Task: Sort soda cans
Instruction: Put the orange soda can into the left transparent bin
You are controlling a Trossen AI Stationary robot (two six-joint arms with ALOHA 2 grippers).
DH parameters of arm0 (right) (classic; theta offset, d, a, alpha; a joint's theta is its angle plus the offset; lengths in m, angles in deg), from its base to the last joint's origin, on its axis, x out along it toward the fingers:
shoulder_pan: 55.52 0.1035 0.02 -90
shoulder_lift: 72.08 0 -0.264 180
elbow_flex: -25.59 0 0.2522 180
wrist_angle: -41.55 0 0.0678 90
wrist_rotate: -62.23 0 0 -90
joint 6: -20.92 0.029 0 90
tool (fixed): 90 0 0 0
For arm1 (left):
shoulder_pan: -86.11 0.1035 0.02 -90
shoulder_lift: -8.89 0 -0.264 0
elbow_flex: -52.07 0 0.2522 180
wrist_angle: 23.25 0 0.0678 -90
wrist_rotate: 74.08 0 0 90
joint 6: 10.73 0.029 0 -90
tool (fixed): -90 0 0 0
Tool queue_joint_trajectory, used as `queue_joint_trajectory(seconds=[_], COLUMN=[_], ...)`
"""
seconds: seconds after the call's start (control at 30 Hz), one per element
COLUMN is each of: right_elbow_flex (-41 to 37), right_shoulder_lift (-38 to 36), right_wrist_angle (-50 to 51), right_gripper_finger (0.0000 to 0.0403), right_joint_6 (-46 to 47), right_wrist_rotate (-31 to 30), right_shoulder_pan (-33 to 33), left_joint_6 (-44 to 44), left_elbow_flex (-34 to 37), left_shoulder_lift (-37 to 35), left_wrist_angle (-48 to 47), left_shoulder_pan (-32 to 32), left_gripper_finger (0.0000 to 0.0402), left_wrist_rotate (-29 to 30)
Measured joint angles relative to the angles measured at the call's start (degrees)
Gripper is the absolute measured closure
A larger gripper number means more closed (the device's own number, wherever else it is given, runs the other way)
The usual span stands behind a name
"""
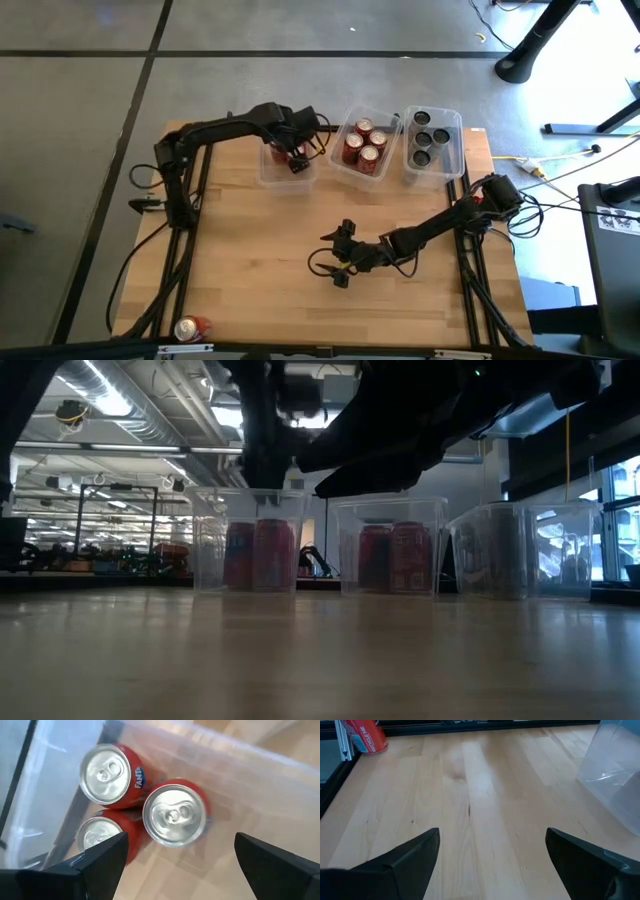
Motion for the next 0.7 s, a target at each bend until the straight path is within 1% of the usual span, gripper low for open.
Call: queue_joint_trajectory(seconds=[0.17,0.27,0.5,0.63,0.7], right_elbow_flex=[0.0,0.0,0.0,0.0,0.0], right_shoulder_lift=[0.0,0.0,0.0,0.0,0.0], right_wrist_angle=[0.0,0.0,0.0,0.0,0.0], right_gripper_finger=[0.0042,0.0042,0.0042,0.0042,0.0042], right_joint_6=[0.1,0.1,0.2,0.2,0.3], right_wrist_rotate=[0.0,0.0,0.0,0.0,0.0], right_shoulder_pan=[0.0,0.0,0.0,0.0,0.0], left_joint_6=[-1.4,-3.2,-8.6,-12.2,-15.6], left_elbow_flex=[-0.3,-0.3,-0.4,-0.4,-0.4], left_shoulder_lift=[-6.2,-10.5,-19.0,-22.0,-23.0], left_wrist_angle=[-0.4,-0.3,-2.8,-3.1,-3.0], left_shoulder_pan=[-2.7,-5.8,-16.6,-23.3,-26.1], left_gripper_finger=[0.0052,0.0052,0.0052,0.0052,0.0052], left_wrist_rotate=[0.0,0.0,0.0,-0.1,-0.1])
